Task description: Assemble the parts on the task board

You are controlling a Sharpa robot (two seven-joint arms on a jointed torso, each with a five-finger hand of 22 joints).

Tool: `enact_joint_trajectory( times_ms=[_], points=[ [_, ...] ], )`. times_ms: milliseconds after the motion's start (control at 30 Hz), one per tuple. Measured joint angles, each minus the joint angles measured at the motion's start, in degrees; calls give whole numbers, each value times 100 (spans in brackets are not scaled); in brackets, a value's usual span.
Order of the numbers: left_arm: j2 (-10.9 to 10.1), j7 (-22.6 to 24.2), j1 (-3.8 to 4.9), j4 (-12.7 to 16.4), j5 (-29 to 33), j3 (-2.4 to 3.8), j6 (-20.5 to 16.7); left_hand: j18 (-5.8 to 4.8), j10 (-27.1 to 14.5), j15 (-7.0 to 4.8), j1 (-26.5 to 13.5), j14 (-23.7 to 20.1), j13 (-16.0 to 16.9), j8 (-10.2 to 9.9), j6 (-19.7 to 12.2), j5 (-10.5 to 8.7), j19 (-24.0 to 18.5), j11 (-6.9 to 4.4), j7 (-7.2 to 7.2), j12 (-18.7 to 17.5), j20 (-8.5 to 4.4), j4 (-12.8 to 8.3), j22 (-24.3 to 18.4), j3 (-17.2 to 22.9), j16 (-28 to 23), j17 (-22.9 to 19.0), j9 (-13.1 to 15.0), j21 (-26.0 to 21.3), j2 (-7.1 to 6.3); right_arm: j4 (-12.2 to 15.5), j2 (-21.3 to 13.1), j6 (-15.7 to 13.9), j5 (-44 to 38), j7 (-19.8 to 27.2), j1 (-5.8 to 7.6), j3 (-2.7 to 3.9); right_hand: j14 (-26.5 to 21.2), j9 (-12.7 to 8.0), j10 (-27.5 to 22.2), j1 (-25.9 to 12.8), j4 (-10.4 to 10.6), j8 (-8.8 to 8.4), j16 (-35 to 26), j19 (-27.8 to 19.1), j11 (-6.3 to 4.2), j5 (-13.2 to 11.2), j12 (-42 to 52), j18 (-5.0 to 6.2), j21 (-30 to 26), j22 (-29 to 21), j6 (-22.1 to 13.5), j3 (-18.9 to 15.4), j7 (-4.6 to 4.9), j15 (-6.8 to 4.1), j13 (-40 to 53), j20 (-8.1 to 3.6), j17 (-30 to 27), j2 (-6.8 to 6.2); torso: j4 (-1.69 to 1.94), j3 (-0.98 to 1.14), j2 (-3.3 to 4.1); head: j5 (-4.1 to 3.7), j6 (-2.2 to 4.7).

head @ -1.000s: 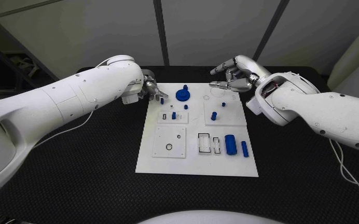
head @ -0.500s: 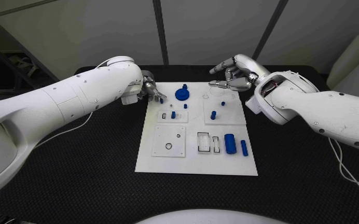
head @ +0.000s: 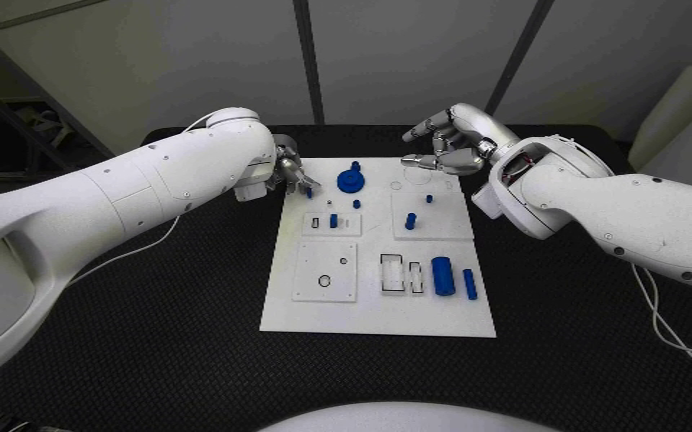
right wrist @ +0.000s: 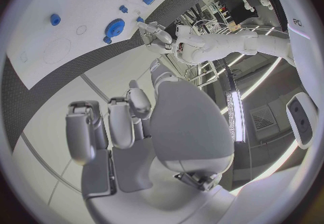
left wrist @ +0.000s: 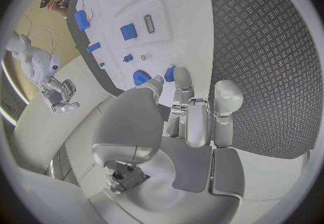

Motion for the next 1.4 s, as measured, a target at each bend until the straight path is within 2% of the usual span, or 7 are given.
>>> enact_joint_trajectory(
  times_ms=[267, 500, 667, 733, 833, 1133, 1400],
  points=[
    [1, 15, -2, -12, -15, -1, -7, 0, 20, 0, 259, 0, -24, 0, 48, 0, 22, -19, -30, -30, -22, -152, 9, 73, 23, 0, 1, 0, 96, -1, 0, 9, -1, -2, 0, 0, 0, 0, 0, -2, 0, 0, 0, 0, 0, 0, 30, 0, 0, 0, 21, 0, -21, 0, 15, 0, 0, 2, 1, -1, 0, 2, -7],
    [6, 27, 7, -9, -18, 4, -20, 0, 37, 3, 828, -2, -86, -43, 24, -5, 25, -37, -48, -136, -25, -614, 10, 393, 23, 0, -20, 0, 297, -5, 3, 16, -1, -4, 0, 0, 0, 0, 0, -22, 0, 0, 0, 0, 0, 0, 32, -1, 0, 0, 21, 0, -21, 0, 19, 0, 4, 22, 2, -3, 2, 5, -19],
    [-7, 40, 6, 9, -19, 3, -61, 0, 26, 23, 958, -2, -195, 20, -37, 564, 43, -25, 13, -230, -43, -699, 38, 445, 23, 0, -9, 0, 356, -10, 7, 23, -2, -5, 0, 0, 0, 0, 0, -22, 0, 0, 0, 0, 0, 0, 53, 0, 0, 0, 21, 0, -21, 0, 35, 0, 4, 22, 2, -3, 2, 10, -29],
    [-25, 48, 1, 32, -19, 2, -83, 0, 46, 24, 958, -2, -220, 48, -37, 605, 42, -6, 13, -235, -43, -699, 45, 445, 23, 0, -9, 0, 356, -13, 9, 27, -2, -6, 0, 0, 0, 0, 0, -22, 0, 0, 0, 0, 0, 0, 53, 0, 0, 0, 21, 0, -21, 0, 35, 0, 3, 22, 2, -3, 2, 12, -34],
    [-80, 57, -5, 103, -3, 0, -117, 0, 45, 31, 934, -8, -253, 90, -48, 471, 42, -5, 24, -268, -43, -680, 69, 464, 23, 0, -9, 0, 379, -21, 13, 33, -2, -7, 0, 0, 0, 0, 0, -22, 0, 0, 0, 0, 0, 0, 53, -1, 0, 0, 21, 0, -21, 0, 35, 0, 3, 22, 3, -3, 2, 12, -35],
    [-485, 51, -8, 724, 129, 7, -289, 0, 44, 31, 763, -9, -250, 221, -68, 443, 64, -4, 43, -244, -22, -617, 118, 526, 23, 0, -9, 0, 546, -54, 15, 52, -3, -17, 0, 0, 0, 0, 0, -22, 0, 0, 0, 0, 0, 0, 52, 0, 0, 0, 21, 0, -21, 0, 35, 0, 2, 22, 13, -2, -7, 29, -34],
    [-899, -12, -12, 1454, 271, 11, -569, -1, 67, 31, 590, -9, -151, 275, -87, 488, 102, -27, 22, -6, -18, -751, 171, 693, 23, 0, 159, 31, 446, -84, 27, 76, -3, -29, 0, 0, 0, 1, 0, -22, 0, 0, 0, 0, 0, -1, 52, -1, 0, 0, 21, 0, -21, 0, 34, 0, 2, 22, 17, -3, -7, 54, -33]
  ],
)
